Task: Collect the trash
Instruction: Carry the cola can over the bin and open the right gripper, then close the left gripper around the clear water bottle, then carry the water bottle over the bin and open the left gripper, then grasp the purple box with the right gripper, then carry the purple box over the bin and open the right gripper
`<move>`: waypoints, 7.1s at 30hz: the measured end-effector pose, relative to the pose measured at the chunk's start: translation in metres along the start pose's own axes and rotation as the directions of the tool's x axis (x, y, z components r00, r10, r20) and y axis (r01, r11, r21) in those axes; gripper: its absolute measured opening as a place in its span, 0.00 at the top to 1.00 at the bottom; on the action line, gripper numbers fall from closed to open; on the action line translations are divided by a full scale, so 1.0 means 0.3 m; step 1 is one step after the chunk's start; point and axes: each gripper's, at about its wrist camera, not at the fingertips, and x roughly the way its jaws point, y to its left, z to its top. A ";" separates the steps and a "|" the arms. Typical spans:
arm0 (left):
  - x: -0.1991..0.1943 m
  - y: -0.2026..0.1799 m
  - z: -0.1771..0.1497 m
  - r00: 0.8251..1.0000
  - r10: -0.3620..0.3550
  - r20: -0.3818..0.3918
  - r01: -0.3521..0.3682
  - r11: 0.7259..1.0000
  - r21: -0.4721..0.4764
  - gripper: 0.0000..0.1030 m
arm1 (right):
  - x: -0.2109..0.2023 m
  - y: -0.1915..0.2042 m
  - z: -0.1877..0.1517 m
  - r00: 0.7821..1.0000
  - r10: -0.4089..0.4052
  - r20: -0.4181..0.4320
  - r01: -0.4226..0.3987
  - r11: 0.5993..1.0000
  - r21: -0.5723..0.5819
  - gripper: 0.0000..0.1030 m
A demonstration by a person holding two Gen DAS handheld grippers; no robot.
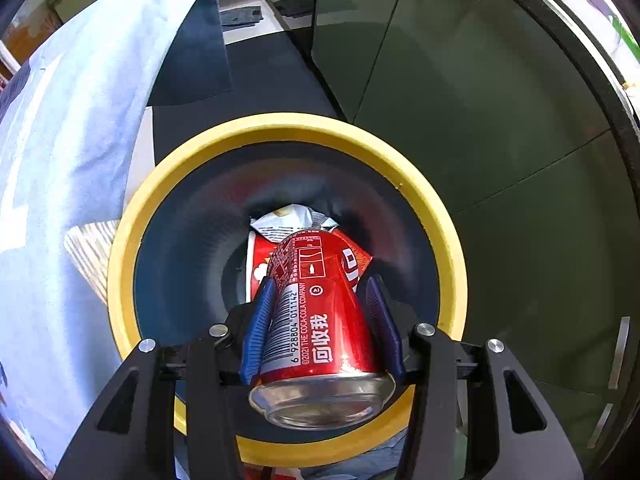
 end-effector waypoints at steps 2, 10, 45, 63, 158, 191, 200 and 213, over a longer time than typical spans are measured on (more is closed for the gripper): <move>0.001 -0.002 -0.002 1.000 -0.003 -0.003 0.003 1.000 0.004 0.14 | 0.003 0.006 0.005 1.000 0.003 0.009 -0.003 1.000 0.011 0.46; 0.052 -0.036 -0.016 0.993 -0.003 -0.121 0.002 1.000 -0.007 0.11 | -0.126 0.006 -0.051 0.995 0.066 0.078 -0.074 0.991 0.110 0.32; 0.555 -0.181 0.078 0.535 0.084 -0.841 -0.190 0.981 -0.023 0.41 | -0.069 0.107 -0.234 0.956 0.292 0.024 -0.292 0.956 0.021 0.32; 0.619 -0.130 0.094 0.535 0.096 -0.839 -0.200 0.980 -0.015 0.43 | -0.053 0.127 -0.236 0.954 0.301 0.009 -0.301 0.954 0.013 0.32; 0.037 0.212 0.044 0.991 0.134 -0.014 -0.131 0.937 -0.324 0.11 | -0.215 1.348 0.261 0.980 0.196 -0.025 -0.190 0.897 -0.398 0.26; 0.100 0.086 0.002 0.992 0.110 -0.057 -0.117 0.983 -0.145 0.10 | -0.077 0.044 0.010 0.996 0.081 -0.029 -0.075 0.983 0.169 0.27; 0.109 0.076 -0.003 0.995 0.058 -0.083 -0.069 0.987 -0.142 0.10 | -0.023 -0.015 0.035 0.997 0.077 -0.028 -0.068 0.966 0.248 0.18; 0.128 -0.195 -0.042 0.909 -0.308 -0.280 0.339 0.938 0.070 0.07 | -0.223 0.119 -0.469 0.923 0.316 0.218 -0.364 0.903 0.231 0.16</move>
